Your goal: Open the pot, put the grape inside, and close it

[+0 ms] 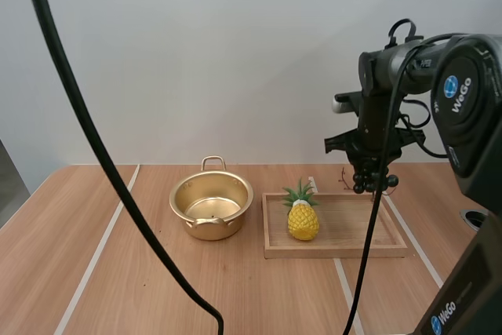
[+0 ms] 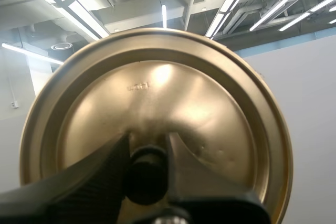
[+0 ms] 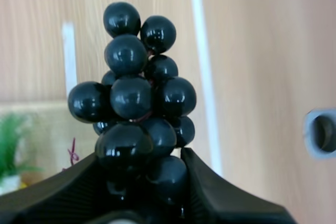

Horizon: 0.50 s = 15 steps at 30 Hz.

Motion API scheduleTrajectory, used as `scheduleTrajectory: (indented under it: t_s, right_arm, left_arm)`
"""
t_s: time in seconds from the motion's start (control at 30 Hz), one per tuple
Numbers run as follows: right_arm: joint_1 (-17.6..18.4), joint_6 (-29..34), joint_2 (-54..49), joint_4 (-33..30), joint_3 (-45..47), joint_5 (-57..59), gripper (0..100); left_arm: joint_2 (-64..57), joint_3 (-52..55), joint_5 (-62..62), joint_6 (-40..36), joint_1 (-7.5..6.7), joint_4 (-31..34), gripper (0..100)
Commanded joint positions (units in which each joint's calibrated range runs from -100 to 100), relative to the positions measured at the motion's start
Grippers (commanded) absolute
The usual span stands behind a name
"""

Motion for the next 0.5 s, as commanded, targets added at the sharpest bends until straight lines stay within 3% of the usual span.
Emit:
scheduleTrajectory:
  t_s: [0.0,0.33,0.47]
  right_arm:
    - [-0.2,-0.4,-3.2,-1.0,-3.4,0.6,0]
    - [-0.2,-12.2,-6.1,-0.3,-15.8,0.6,0]
    - [-0.2,-15.4,-6.1,6.8,-18.7,0.6,0]
  left_arm:
    - [0.2,-0.3,-0.9,-0.2,-0.07,-0.9,0]
    - [0.2,-0.3,-0.9,-0.2,-0.07,-0.9,0]
    - [0.2,-0.3,-0.9,-0.2,-0.07,-0.9,0]
